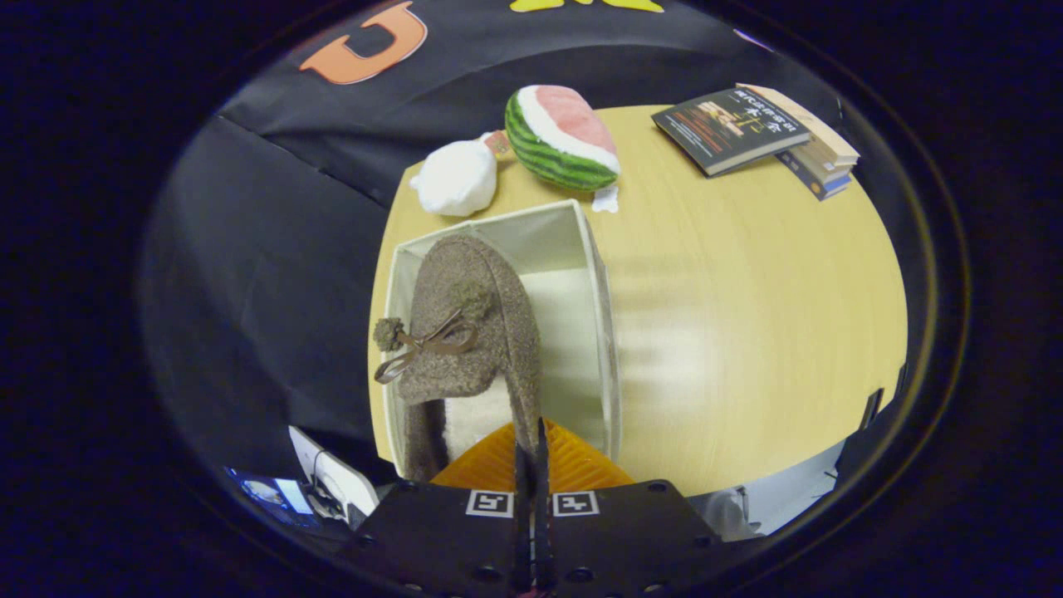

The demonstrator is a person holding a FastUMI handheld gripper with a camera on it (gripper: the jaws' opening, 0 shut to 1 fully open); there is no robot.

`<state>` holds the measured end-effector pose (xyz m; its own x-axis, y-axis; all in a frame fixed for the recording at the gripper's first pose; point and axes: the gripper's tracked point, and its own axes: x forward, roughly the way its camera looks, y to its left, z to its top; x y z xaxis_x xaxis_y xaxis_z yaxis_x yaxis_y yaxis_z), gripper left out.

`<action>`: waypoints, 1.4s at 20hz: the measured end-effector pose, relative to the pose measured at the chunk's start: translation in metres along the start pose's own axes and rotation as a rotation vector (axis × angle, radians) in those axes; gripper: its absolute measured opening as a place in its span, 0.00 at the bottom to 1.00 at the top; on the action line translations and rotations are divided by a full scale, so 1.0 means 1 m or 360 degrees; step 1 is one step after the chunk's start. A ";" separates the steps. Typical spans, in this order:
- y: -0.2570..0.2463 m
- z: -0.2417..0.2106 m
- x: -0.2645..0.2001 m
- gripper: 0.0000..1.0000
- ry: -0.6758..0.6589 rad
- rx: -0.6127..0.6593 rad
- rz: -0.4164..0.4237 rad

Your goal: Open the storage box then place both shoes into the box .Put the left shoe in first, then the right shoe, with the right side of both shoes facing outward in a uniform manner.

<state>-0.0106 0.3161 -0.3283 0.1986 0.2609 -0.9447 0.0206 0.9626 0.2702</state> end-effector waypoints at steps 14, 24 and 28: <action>-0.027 0.011 0.077 0.05 -0.0095 0.0275 -0.0543; -0.028 -0.009 0.074 0.06 -0.0222 0.0369 -0.0617; -0.012 -0.008 0.068 0.32 -0.0295 0.0255 -0.0523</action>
<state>-0.0056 0.3228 -0.3976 0.3291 -0.0901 -0.9400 0.2619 0.9651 -0.0008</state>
